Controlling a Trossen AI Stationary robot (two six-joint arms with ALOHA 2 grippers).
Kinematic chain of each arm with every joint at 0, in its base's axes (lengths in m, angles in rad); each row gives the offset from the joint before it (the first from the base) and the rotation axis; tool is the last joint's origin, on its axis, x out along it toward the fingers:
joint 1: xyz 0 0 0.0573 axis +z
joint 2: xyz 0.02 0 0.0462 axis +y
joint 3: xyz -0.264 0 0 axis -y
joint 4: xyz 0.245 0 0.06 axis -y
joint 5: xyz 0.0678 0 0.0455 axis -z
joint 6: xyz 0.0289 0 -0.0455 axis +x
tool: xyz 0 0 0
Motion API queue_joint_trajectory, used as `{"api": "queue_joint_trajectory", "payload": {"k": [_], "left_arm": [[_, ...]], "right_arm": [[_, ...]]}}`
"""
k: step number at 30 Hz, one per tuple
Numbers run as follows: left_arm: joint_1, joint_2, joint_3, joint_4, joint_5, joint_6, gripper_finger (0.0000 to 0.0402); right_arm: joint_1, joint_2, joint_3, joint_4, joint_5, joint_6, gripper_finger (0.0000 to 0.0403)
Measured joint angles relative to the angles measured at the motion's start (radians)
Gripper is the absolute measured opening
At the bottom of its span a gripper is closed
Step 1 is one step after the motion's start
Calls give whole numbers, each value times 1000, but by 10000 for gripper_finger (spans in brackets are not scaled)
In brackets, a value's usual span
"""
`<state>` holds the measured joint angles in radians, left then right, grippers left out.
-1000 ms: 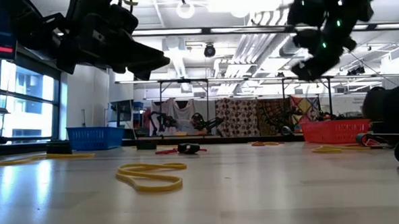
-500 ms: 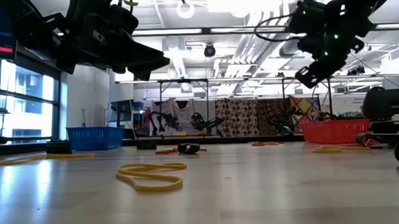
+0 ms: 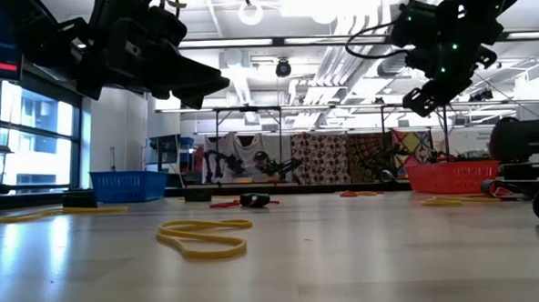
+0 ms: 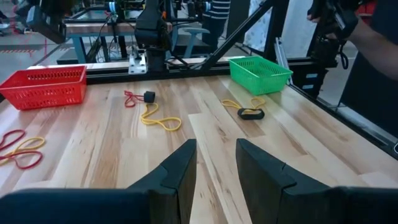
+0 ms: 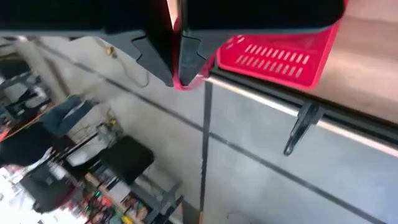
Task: Sort rubber bands into baskets
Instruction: Put the red rubber band into the red bin
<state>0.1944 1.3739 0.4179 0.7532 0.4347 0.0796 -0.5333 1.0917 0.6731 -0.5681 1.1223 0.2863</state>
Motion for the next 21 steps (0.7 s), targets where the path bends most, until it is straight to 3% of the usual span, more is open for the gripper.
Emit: {"api": "queue_joint_trajectory", "payload": {"k": [8, 21], "left_arm": [[0, 0, 0, -4, 0, 1, 106], [0, 0, 0, -24, 0, 2, 106]], "right_arm": [[-67, 36, 0, -10, -186, 28, 0], [-177, 226, -1, 79, -432, 51, 0]]}}
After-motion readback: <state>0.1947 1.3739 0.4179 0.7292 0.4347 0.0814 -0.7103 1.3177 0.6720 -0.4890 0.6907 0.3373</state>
